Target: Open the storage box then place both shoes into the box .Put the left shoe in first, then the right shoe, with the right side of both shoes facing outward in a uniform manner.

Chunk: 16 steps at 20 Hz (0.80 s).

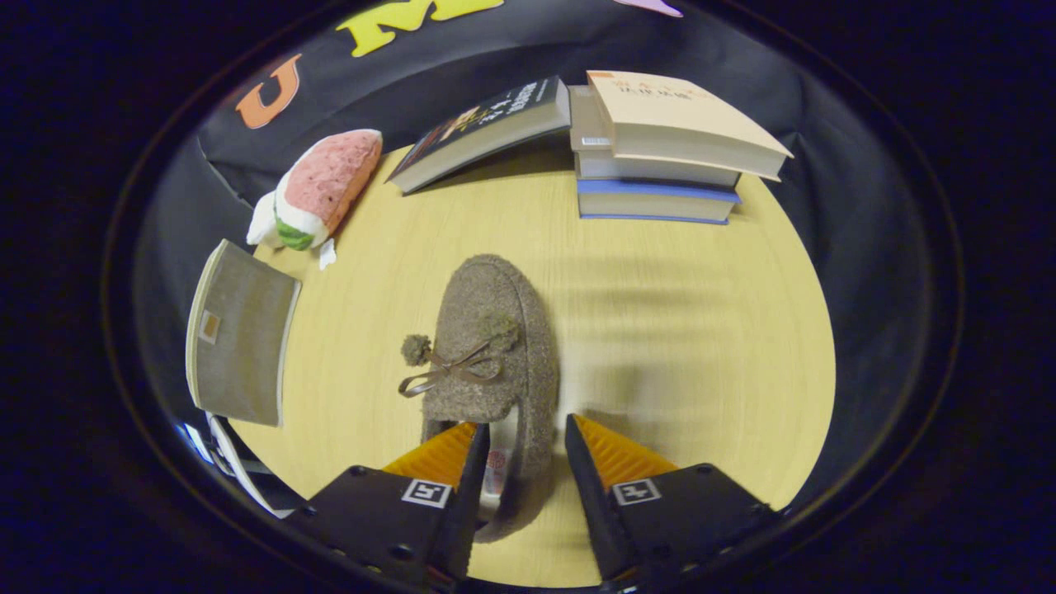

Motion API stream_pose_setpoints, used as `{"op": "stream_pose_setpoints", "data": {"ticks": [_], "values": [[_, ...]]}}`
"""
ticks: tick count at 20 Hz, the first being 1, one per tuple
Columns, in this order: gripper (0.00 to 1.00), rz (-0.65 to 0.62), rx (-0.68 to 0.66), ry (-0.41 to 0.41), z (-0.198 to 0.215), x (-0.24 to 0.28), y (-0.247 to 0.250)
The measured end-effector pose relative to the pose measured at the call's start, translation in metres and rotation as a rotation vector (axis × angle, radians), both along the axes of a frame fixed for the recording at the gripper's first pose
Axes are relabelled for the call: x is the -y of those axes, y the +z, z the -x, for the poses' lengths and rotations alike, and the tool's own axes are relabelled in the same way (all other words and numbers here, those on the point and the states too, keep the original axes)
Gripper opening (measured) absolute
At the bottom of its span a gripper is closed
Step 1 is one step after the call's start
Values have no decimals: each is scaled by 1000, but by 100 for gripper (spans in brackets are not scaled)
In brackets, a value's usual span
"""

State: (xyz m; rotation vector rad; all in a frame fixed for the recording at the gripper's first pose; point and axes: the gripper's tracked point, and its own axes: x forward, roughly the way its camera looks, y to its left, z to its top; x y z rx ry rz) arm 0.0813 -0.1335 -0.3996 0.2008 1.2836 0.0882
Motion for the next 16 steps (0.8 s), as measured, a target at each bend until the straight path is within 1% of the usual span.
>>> {"op": "stream_pose_setpoints", "data": {"ticks": [1,3,4,6,11,13,16], "values": [[39,8,-8,-12,0,4,-4],[5,-21,-22,-54,0,4,-6],[1,-35,-33,-64,1,4,-5],[1,-56,-32,-99,4,2,-3],[0,-151,-49,-146,13,-20,18],[0,-195,-43,-171,12,-36,35],[0,-242,-1,-194,10,-64,75]]}}
